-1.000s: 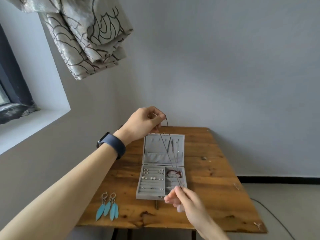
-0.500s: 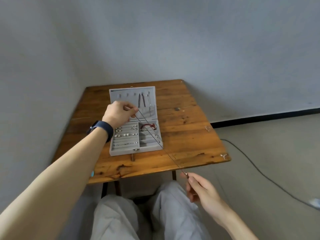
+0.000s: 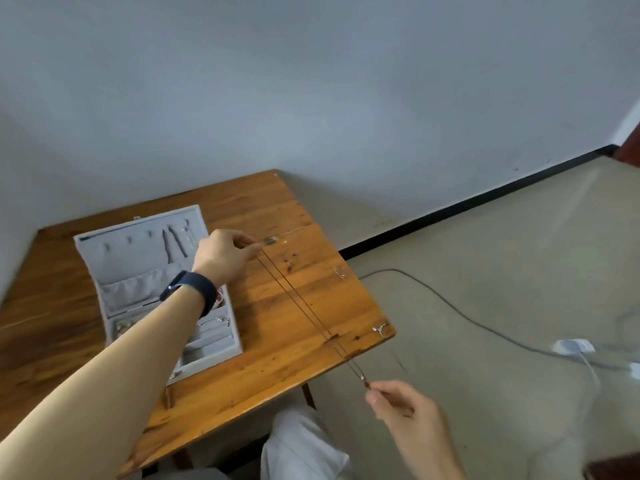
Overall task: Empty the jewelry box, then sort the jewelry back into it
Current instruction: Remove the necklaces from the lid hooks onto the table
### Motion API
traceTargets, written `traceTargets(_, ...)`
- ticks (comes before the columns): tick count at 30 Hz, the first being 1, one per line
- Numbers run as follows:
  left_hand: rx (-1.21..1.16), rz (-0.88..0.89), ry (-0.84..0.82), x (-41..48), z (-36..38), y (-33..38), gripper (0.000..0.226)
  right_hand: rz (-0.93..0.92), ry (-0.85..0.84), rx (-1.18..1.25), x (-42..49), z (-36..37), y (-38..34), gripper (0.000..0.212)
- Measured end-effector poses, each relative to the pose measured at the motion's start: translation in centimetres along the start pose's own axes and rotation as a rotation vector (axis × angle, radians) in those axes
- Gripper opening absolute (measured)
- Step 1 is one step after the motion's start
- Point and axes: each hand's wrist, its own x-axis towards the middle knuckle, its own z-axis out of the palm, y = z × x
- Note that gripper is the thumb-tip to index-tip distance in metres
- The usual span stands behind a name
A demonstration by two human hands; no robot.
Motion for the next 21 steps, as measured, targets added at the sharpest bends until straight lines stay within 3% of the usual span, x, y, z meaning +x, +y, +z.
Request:
traceTargets(15,0.147,0.012,-0.022,10.8,9.4,1.1,0.016,-0.163,0.225,-0.144,6.5,2.4,-0.9,0.009)
traceTargets(21,0.170,0.046,-0.024,11.3,12.0,1.4,0.015,-0.373,0.371,-0.349,7.4,3.1,0.4,0.003)
